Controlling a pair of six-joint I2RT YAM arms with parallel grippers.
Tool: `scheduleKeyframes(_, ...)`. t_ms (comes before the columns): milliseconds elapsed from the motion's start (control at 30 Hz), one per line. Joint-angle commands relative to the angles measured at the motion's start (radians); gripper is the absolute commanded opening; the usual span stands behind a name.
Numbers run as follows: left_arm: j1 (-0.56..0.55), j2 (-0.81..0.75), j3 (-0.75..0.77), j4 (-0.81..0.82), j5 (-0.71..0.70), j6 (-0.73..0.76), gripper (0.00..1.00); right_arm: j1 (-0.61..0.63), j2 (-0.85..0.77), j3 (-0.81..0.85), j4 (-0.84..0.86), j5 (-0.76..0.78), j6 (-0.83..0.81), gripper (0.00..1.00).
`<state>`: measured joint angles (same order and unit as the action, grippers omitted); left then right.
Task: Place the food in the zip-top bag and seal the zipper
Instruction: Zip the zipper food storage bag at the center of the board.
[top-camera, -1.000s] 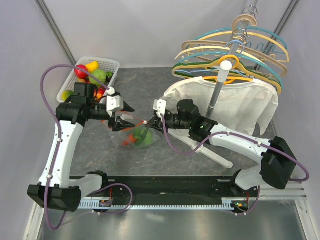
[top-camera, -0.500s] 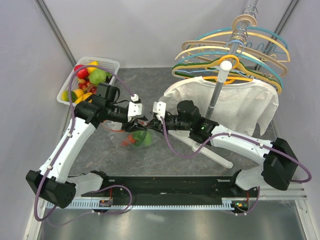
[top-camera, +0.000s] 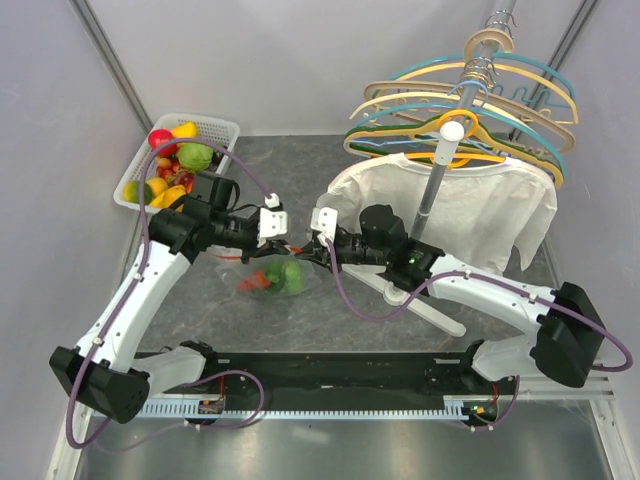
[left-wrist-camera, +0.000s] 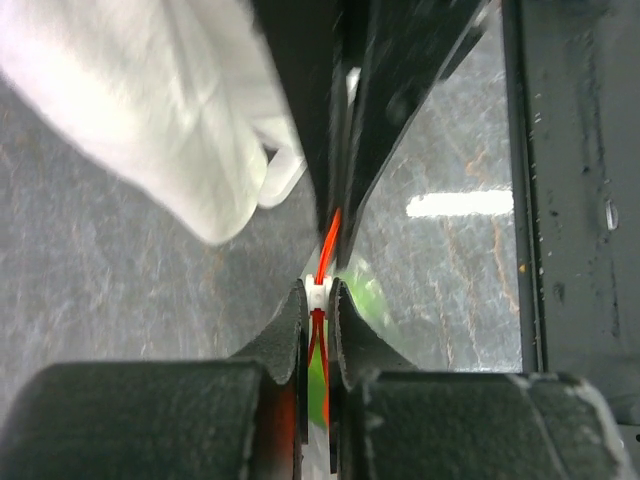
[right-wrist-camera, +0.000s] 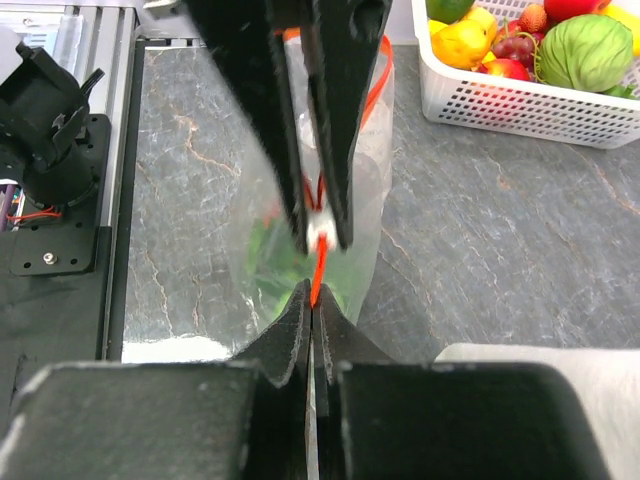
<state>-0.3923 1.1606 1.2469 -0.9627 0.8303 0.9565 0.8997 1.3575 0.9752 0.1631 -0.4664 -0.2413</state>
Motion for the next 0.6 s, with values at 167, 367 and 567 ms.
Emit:
scheduleKeyframes(167, 0.207, -0.019, 0.005, -0.113, -0.148, 0.111, 0.02, -0.001, -0.133, -0.049, 0.007, -0.002, -0.050, 0.00)
scheduleKeyframes(367, 0.351, 0.011, 0.043, -0.208, -0.174, 0.231, 0.02, -0.005, -0.172, -0.078, -0.013, 0.017, -0.056, 0.00)
scheduleKeyframes(567, 0.474, 0.034, 0.054, -0.254, -0.197, 0.318, 0.02, -0.013, -0.208, -0.096, -0.046, 0.031, -0.067, 0.00)
